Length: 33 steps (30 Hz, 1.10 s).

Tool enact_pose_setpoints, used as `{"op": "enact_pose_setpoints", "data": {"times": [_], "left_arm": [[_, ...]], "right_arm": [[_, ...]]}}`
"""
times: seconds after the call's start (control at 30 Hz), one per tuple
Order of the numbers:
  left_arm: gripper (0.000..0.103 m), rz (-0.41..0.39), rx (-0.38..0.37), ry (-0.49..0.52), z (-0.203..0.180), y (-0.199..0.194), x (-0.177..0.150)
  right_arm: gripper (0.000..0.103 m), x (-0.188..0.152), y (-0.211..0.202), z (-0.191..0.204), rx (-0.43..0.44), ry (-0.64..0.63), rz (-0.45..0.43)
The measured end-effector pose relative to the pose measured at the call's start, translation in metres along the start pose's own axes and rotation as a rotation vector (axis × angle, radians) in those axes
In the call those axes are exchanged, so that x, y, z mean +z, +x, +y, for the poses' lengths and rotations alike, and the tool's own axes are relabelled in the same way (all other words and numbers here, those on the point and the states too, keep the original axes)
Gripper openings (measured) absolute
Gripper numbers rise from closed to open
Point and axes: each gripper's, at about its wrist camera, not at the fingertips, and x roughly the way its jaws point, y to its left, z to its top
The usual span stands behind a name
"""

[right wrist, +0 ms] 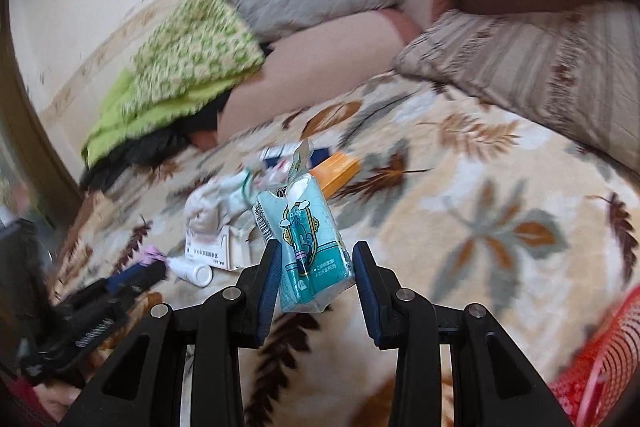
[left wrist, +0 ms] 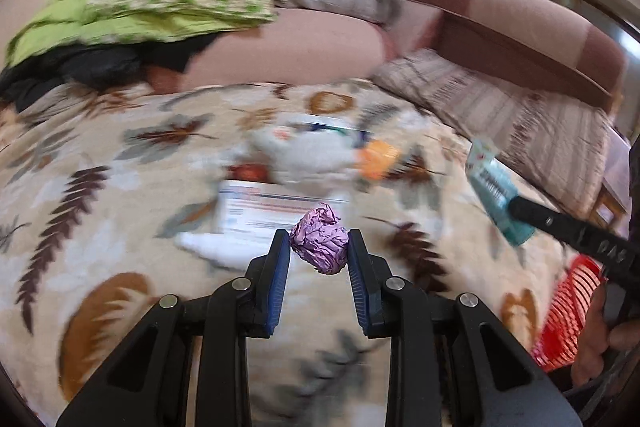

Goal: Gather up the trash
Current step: 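Carry both items to the red wastebasket and open both tools over it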

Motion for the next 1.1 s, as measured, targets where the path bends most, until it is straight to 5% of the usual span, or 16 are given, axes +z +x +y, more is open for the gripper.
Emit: {"op": "enact_pose_setpoints", "data": {"times": [0.4, 0.67, 0.73, 0.8, 0.83, 1.1], "left_arm": [[0.028, 0.057, -0.391, 0.267, -0.193, 0.004, 0.016], [0.028, 0.176, -0.618, 0.425, -0.329, 0.004, -0.015], [0.035, 0.218, -0.628, 0.451, -0.351, 0.01, -0.025], [0.06, 0.248, -0.621, 0.469, -0.364, 0.014, -0.032], [0.063, 0.244, -0.61, 0.472, -0.366, 0.014, -0.035], [0.063, 0.24, -0.527, 0.36, -0.32, 0.017, -0.019]], "right_arm": [[0.039, -0.039, -0.169, -0.163, -0.285, 0.283, -0.074], [0.044, -0.068, -0.206, -0.233, -0.373, 0.445, -0.07], [0.052, -0.071, -0.205, -0.241, -0.398, 0.452, -0.057], [0.054, -0.074, -0.209, -0.249, -0.417, 0.463, -0.057], [0.054, -0.074, -0.21, -0.25, -0.427, 0.462, -0.059], [0.054, -0.062, -0.207, -0.23, -0.425, 0.379, -0.076]]}}
